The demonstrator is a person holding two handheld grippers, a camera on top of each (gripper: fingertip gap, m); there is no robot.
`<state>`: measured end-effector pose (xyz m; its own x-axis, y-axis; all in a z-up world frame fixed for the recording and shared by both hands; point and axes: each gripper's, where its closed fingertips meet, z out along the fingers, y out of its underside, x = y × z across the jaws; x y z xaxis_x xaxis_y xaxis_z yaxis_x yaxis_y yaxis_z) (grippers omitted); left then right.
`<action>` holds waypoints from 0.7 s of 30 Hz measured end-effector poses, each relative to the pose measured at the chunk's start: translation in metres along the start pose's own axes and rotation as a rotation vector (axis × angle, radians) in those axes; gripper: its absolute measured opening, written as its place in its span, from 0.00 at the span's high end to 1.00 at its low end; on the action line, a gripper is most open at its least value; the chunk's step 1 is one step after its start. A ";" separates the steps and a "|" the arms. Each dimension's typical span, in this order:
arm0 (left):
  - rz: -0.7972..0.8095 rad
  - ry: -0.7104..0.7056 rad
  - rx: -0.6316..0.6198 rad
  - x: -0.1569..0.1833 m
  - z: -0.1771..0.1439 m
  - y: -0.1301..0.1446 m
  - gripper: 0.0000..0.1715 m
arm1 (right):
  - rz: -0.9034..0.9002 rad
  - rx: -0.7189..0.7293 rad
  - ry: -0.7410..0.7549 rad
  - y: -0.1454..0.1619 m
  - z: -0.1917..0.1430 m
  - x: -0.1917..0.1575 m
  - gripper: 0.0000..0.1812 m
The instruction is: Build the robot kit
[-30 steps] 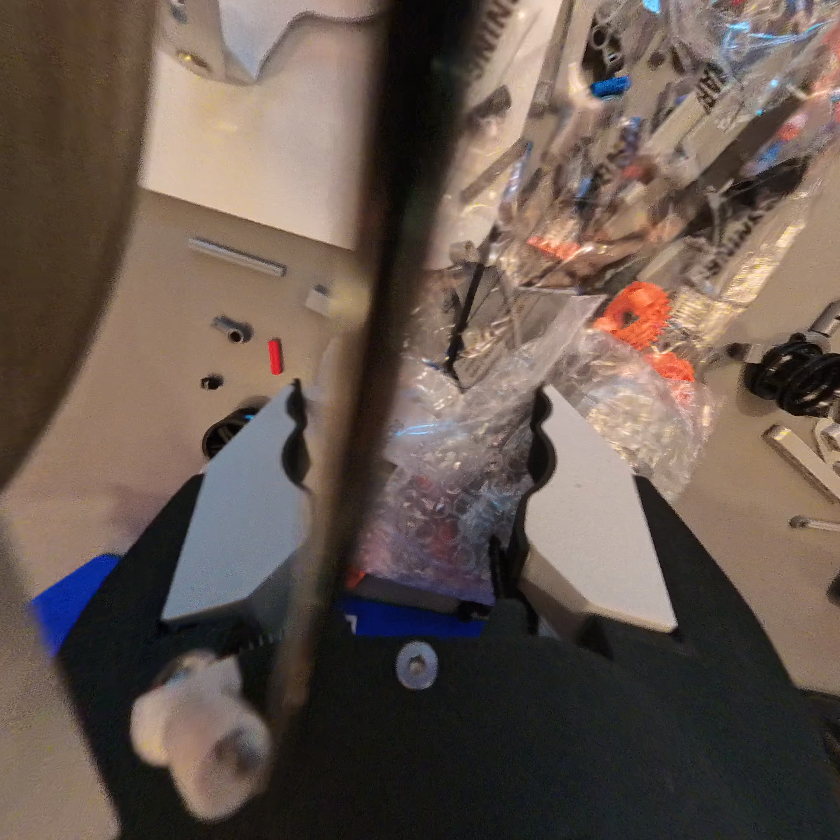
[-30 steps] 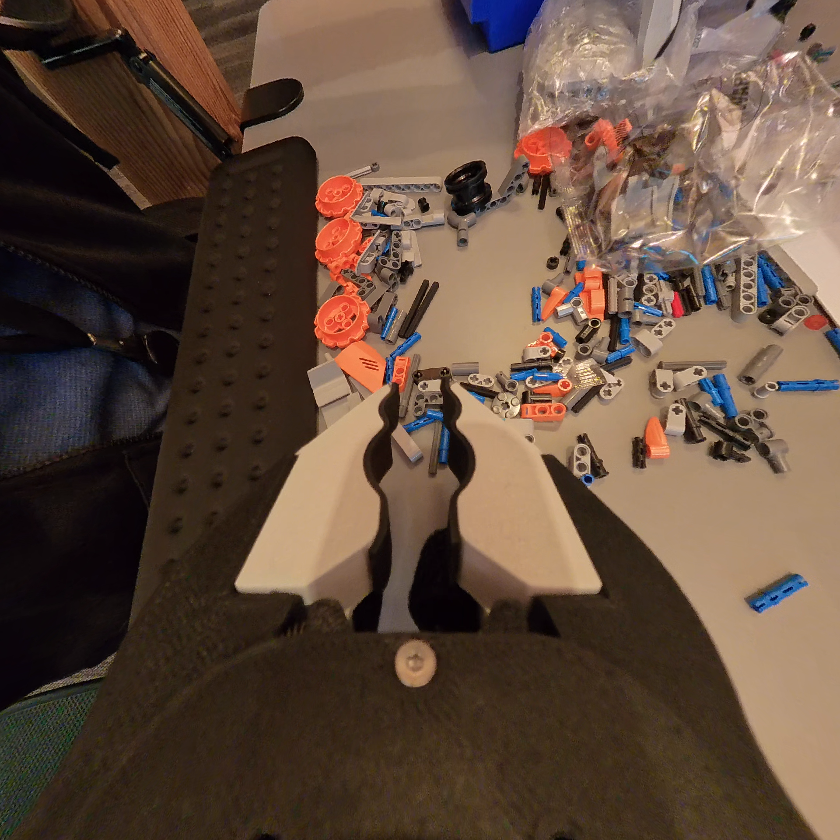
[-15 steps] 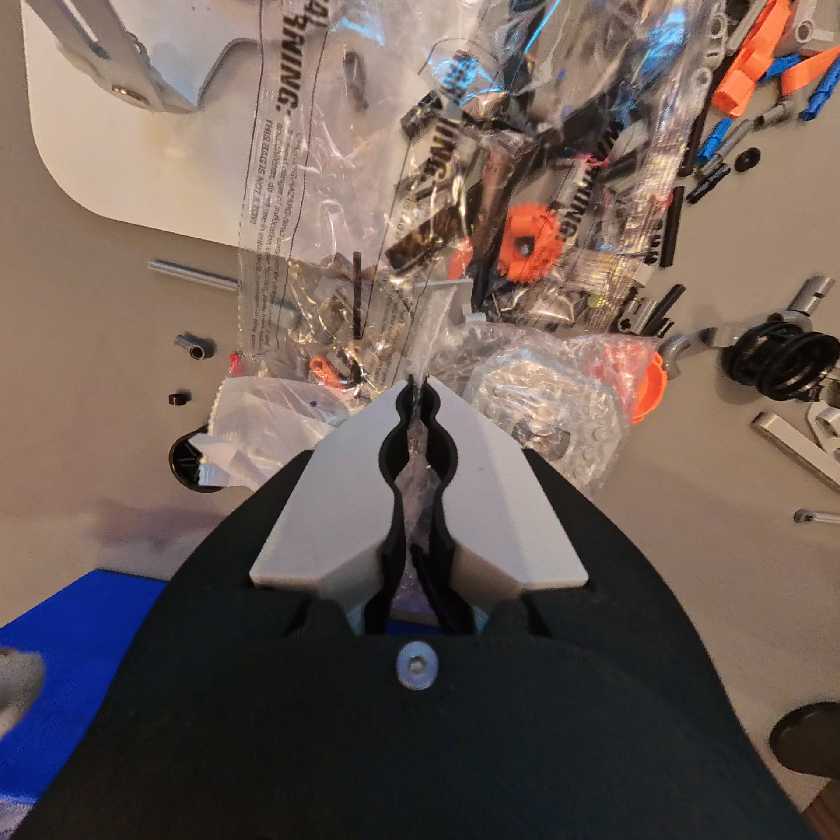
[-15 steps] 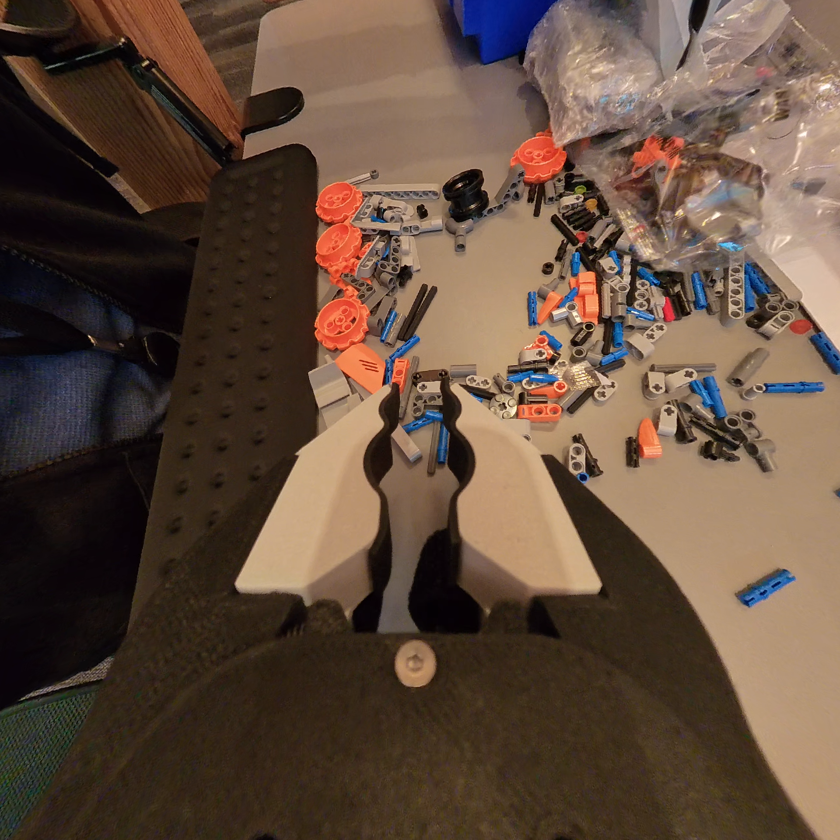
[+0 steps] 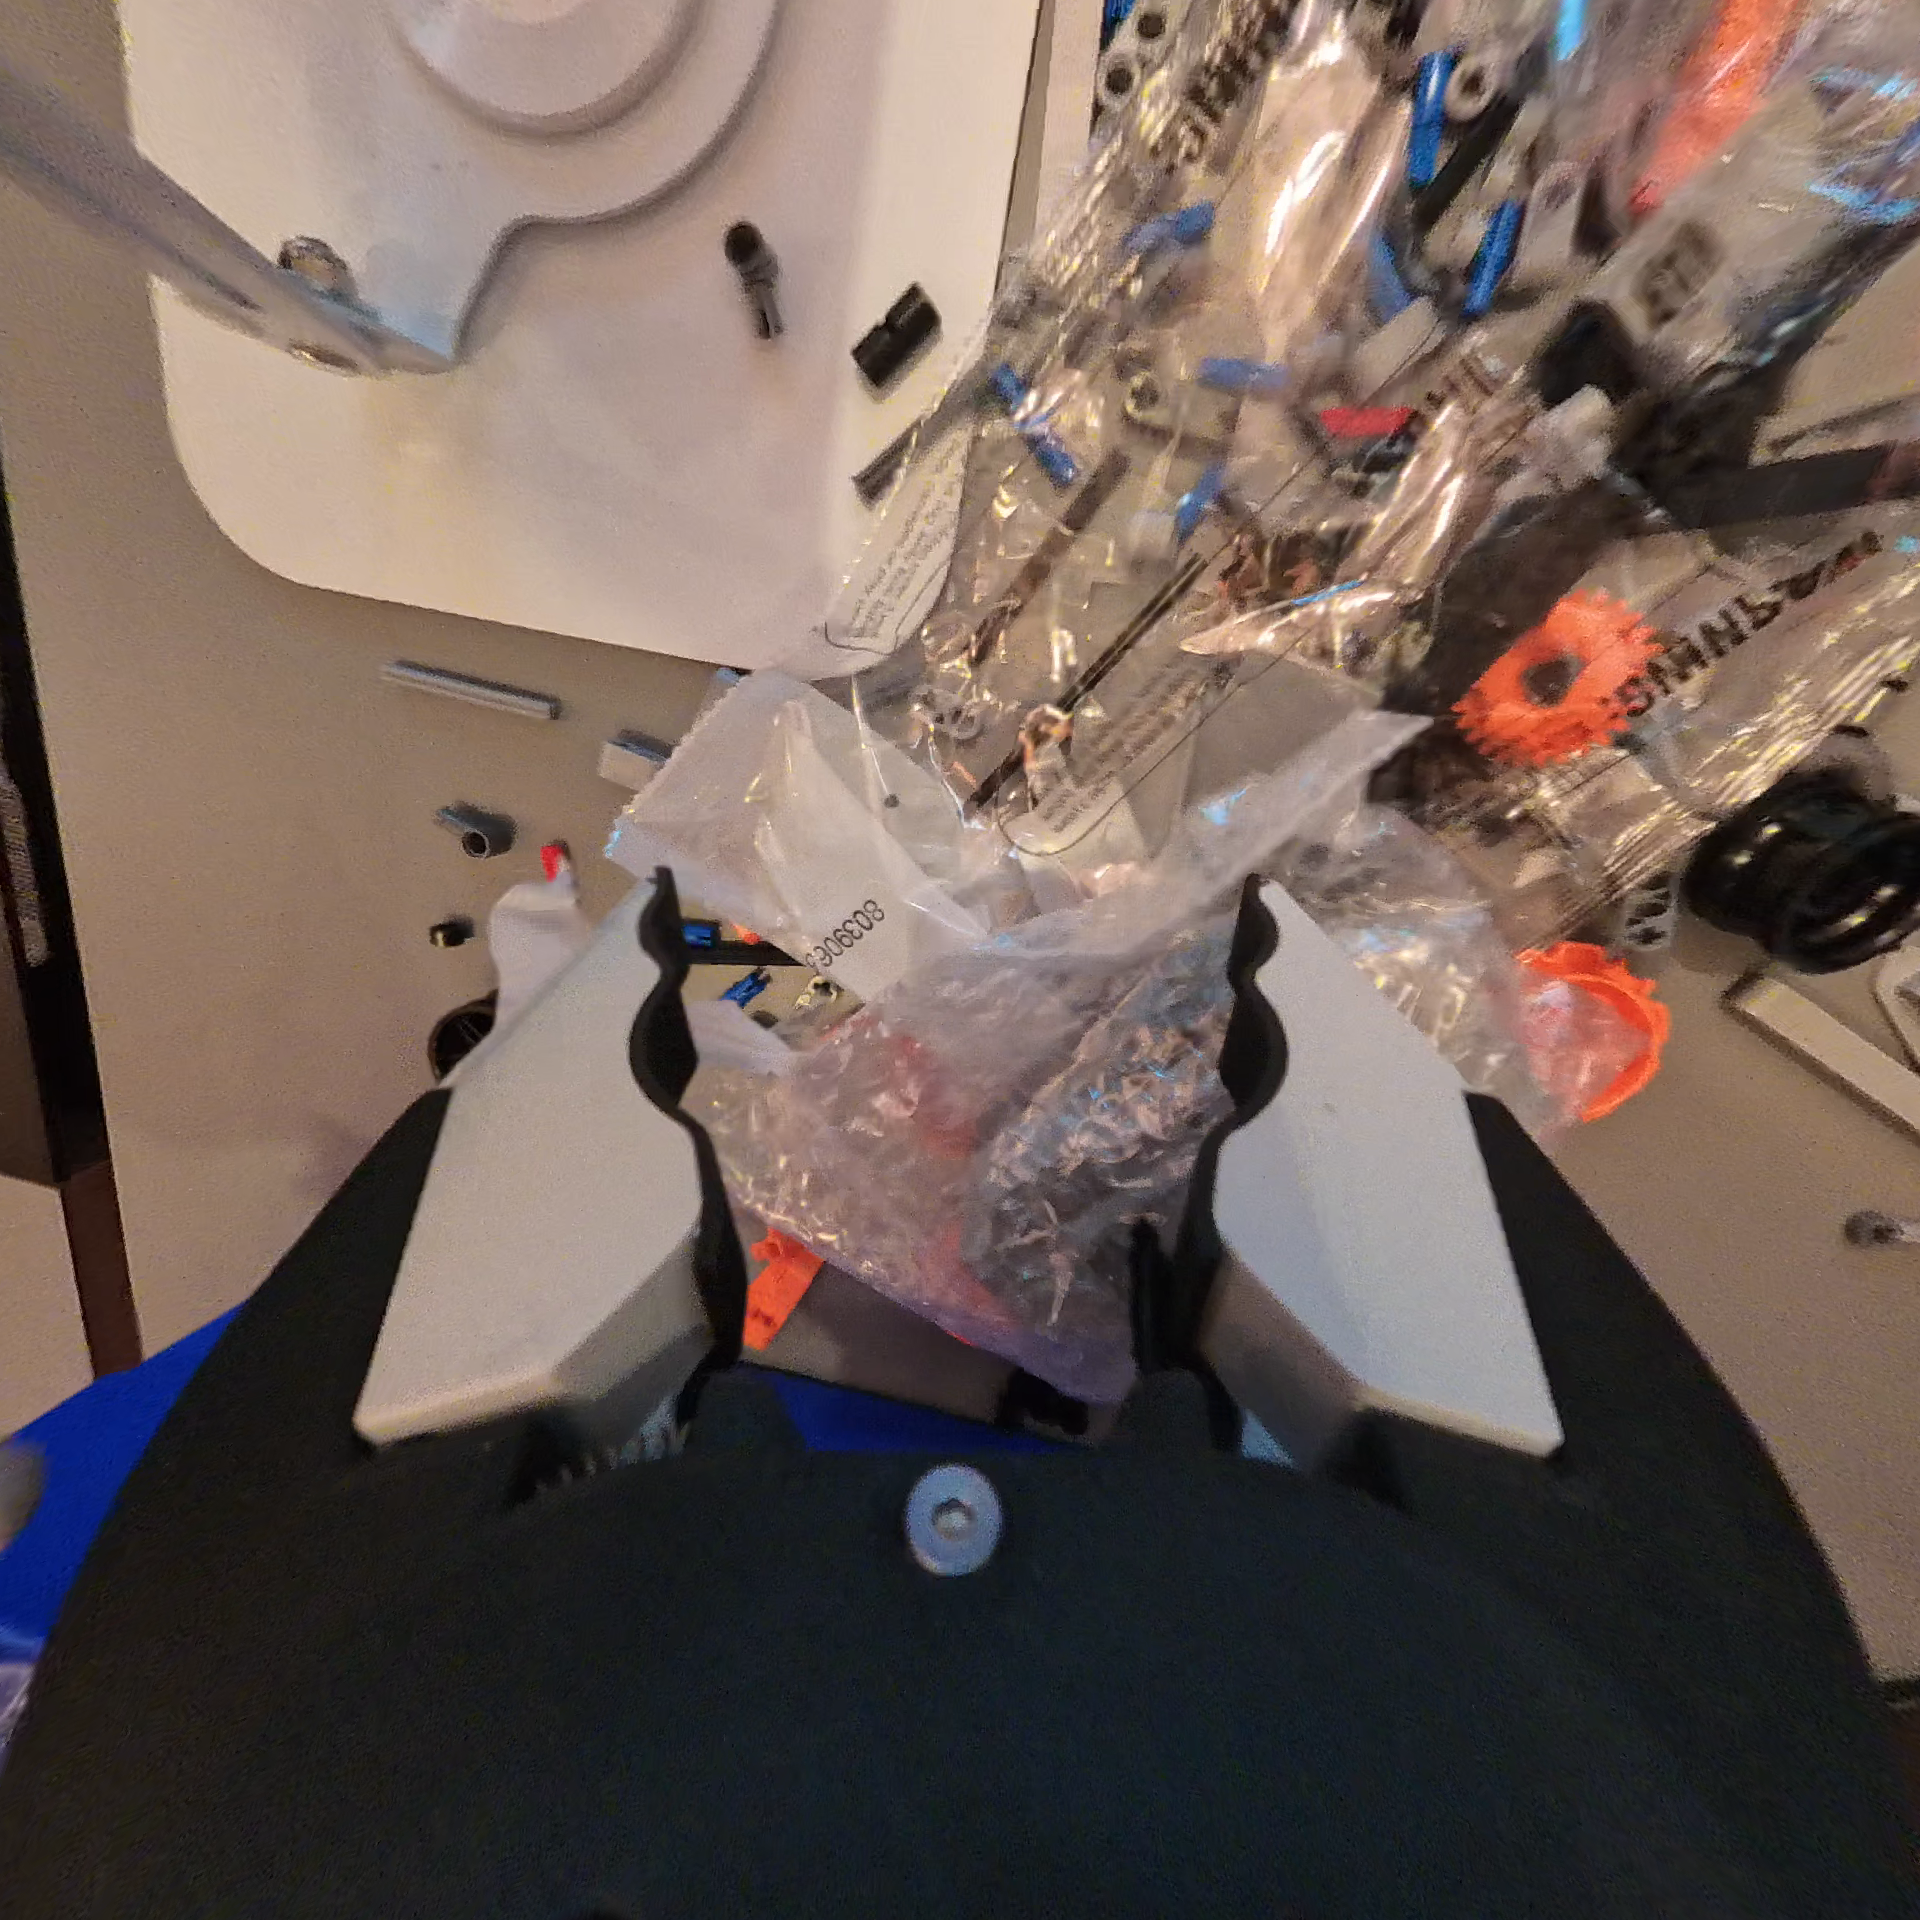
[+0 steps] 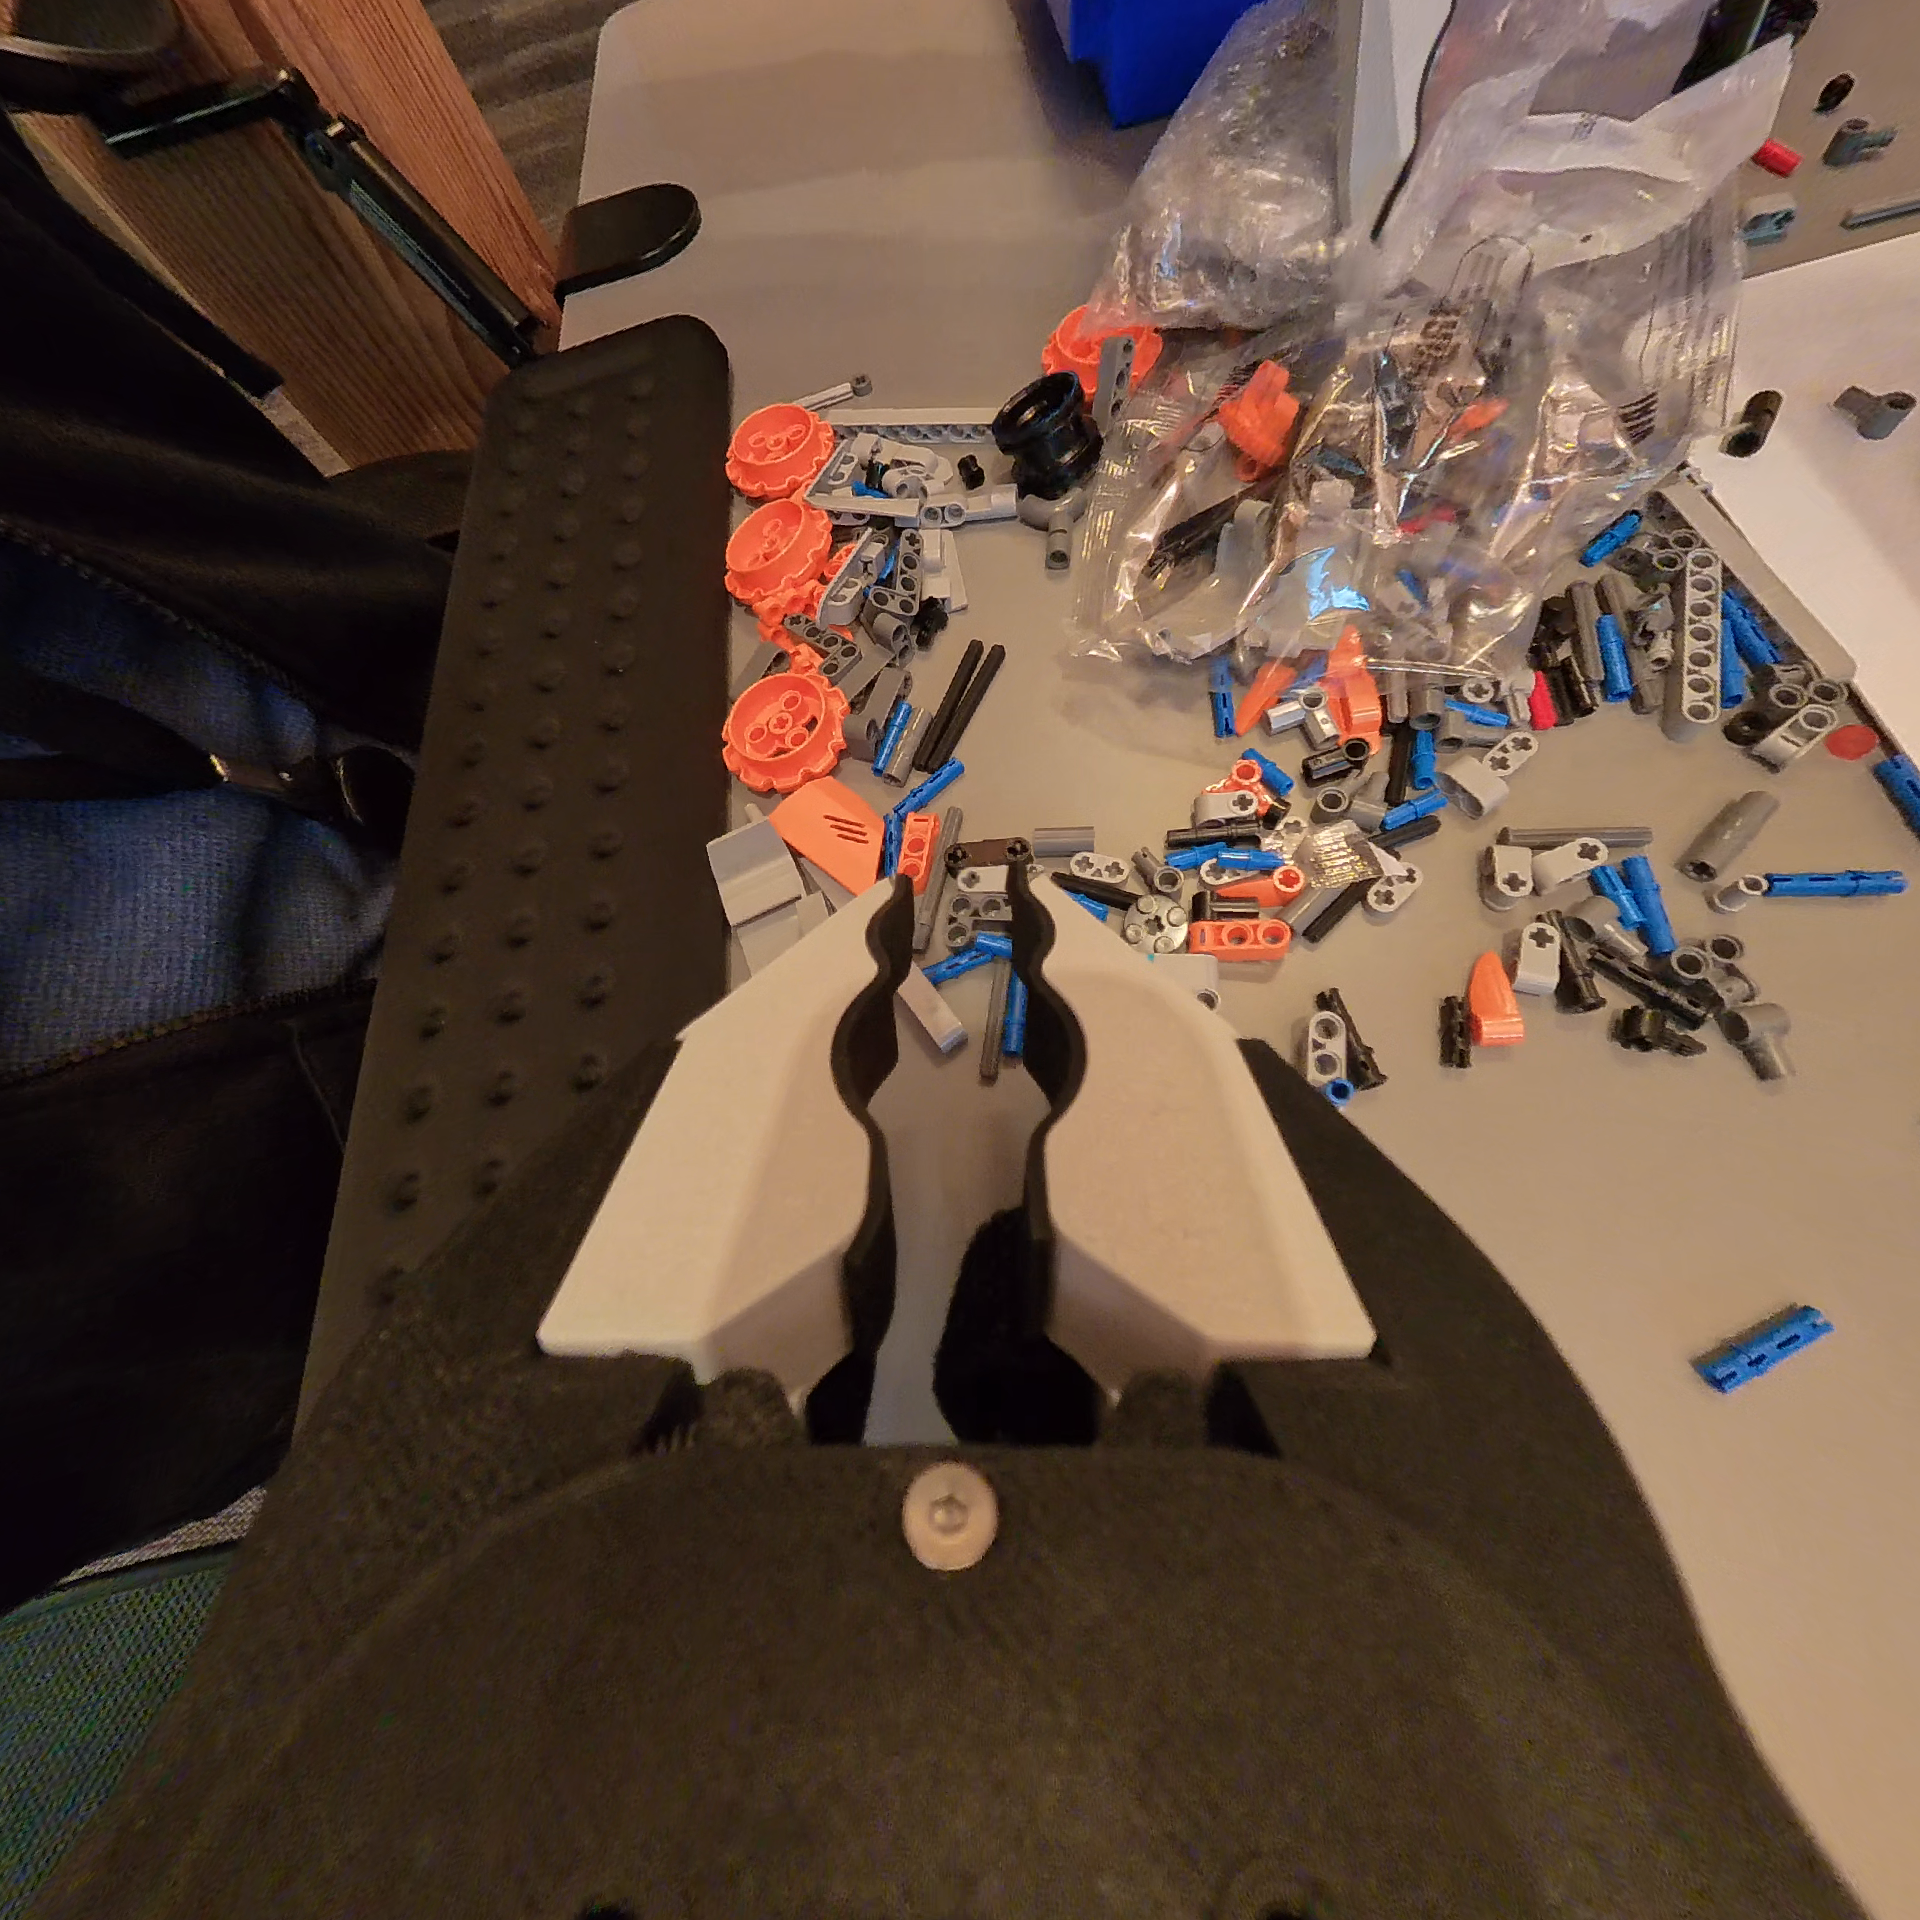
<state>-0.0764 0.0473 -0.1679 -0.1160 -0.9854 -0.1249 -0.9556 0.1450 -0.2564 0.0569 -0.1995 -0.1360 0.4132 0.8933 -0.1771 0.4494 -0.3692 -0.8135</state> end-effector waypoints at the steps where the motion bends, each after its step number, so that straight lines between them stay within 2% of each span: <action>1: -0.002 0.021 -0.014 0.000 0.004 0.002 0.40 | -0.001 -0.002 -0.001 0.000 0.000 0.000 0.90; 4: 0.031 0.055 -0.021 -0.005 0.012 -0.001 0.33 | 0.002 -0.007 -0.006 0.002 0.002 0.000 0.90; 7: 0.032 0.113 -0.067 -0.004 0.020 0.000 0.34 | 0.003 -0.009 -0.003 0.002 0.002 0.000 0.90; 9: 0.010 0.158 -0.085 0.001 0.023 0.002 0.40 | 0.003 -0.007 0.001 0.003 0.001 0.001 0.90; 10: 0.013 0.189 -0.083 0.007 0.023 0.001 0.48 | 0.004 -0.005 0.001 0.003 0.000 0.001 0.90; 13: 0.002 0.213 -0.068 0.013 0.022 -0.001 0.61 | 0.002 -0.005 -0.001 0.003 0.000 0.001 0.90; 18: 0.011 0.217 -0.032 0.021 0.017 -0.003 0.81 | -0.003 -0.004 0.002 0.002 -0.001 0.000 0.91; 21: 0.036 0.168 -0.009 0.020 0.013 -0.004 0.91 | -0.003 -0.002 0.005 0.002 -0.001 0.000 0.91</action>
<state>-0.0712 0.0285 -0.1820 -0.1936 -0.9807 0.0286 -0.9522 0.1808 -0.2461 0.0589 -0.2002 -0.1373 0.4152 0.8933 -0.1719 0.4524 -0.3667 -0.8129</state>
